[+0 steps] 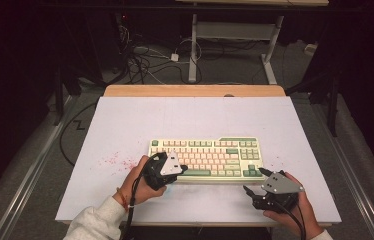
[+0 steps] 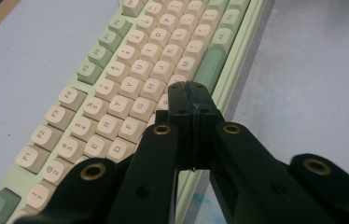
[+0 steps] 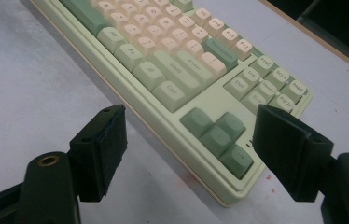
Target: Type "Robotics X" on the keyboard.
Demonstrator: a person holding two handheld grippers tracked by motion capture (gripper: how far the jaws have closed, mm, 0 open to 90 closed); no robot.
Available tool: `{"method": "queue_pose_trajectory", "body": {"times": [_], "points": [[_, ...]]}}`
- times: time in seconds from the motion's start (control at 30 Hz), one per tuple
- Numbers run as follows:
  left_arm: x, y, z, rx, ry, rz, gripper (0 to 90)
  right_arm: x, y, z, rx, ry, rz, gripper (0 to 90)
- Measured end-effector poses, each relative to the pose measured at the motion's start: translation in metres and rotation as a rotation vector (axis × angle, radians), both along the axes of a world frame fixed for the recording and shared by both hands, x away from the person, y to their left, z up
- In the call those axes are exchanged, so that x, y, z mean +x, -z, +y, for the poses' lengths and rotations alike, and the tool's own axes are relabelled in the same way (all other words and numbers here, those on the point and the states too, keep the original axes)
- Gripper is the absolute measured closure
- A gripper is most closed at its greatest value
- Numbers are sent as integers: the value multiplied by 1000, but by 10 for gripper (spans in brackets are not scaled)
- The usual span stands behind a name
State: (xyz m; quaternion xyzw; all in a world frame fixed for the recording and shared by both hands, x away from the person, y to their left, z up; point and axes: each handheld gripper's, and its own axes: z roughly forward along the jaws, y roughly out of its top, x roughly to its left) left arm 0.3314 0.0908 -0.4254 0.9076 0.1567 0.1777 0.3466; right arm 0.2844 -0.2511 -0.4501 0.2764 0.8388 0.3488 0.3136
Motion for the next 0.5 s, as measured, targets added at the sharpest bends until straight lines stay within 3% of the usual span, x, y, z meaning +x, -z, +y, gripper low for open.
{"method": "queue_pose_trajectory", "body": {"times": [0.5], "points": [[2, 4, -6, 3, -4, 22, 880, 0, 0, 1, -2, -4, 0, 263]]}}
